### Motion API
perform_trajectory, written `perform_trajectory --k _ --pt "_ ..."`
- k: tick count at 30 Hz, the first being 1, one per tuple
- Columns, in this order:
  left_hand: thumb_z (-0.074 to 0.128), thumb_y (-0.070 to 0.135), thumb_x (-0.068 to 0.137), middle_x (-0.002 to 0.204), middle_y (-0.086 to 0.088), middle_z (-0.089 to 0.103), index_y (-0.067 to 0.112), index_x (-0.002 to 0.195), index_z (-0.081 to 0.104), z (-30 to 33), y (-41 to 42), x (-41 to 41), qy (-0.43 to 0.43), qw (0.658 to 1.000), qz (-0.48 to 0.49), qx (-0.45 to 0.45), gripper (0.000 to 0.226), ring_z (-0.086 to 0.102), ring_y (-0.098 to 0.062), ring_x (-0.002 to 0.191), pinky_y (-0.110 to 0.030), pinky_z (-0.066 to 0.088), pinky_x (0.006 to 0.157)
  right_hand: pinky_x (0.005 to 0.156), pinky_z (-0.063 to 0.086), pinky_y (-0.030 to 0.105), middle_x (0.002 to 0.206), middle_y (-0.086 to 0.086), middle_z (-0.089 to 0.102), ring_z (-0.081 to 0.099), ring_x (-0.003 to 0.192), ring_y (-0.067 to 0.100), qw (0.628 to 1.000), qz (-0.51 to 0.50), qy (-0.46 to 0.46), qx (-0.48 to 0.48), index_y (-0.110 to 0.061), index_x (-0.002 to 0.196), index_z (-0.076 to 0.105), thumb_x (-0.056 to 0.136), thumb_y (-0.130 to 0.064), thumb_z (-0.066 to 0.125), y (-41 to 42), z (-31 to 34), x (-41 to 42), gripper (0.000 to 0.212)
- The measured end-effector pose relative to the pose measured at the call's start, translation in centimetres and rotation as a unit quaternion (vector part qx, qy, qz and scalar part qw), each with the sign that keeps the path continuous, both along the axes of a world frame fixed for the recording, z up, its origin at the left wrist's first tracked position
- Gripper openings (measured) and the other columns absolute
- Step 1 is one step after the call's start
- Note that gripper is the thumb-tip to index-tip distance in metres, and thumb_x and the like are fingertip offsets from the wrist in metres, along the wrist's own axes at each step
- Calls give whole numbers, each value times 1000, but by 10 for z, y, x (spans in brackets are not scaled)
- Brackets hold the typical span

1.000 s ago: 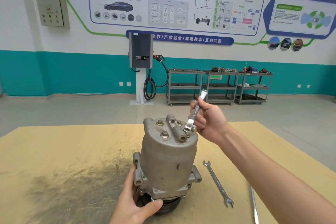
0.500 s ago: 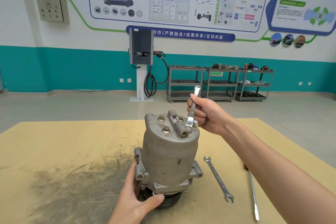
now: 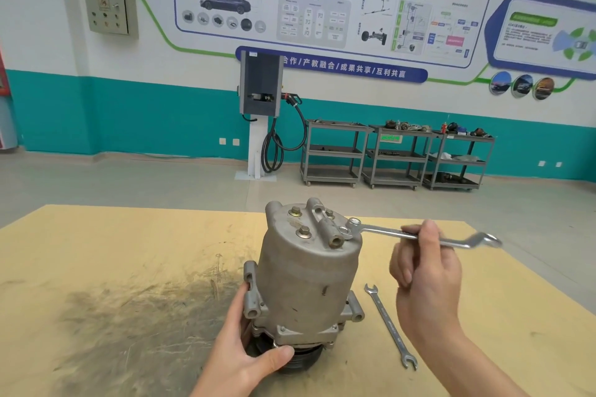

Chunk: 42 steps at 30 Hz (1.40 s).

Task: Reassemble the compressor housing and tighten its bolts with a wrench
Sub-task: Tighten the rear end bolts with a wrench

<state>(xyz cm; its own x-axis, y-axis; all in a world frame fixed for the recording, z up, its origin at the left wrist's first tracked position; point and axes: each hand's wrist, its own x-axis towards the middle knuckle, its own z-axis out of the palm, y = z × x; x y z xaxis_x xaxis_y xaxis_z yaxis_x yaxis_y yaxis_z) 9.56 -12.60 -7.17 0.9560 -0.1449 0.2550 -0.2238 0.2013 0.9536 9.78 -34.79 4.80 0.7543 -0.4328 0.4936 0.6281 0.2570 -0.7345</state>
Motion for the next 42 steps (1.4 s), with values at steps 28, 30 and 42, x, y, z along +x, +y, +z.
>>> perform_trajectory --k 28,30,42 --pt "96 56 35 120 41 58 50 128 29 4 1 -3 -2 1000 16 16 116 57 11 116 -6 46 86 40 28 19 53 2 47 38 48 15 994 39 -42 -91 -14 94 60 104 -23 33 -6 55 -2 30" --pt "96 49 41 124 35 60 46 135 30 5 0 -5 -3 1000 12 23 115 58 6 118 -8 47 87 38 23 19 49 2 43 35 44 13 989 137 49 -29 -6 98 61 105 -23 29 -16 63 13 37" --pt "86 23 60 140 16 55 27 152 28 12 0 -14 -9 997 23 68 109 52 -1 128 -20 42 103 38 18 19 41 -5 29 24 36 8 915 314 244 -65 -13 79 48 105 -29 31 -12 71 61 36"
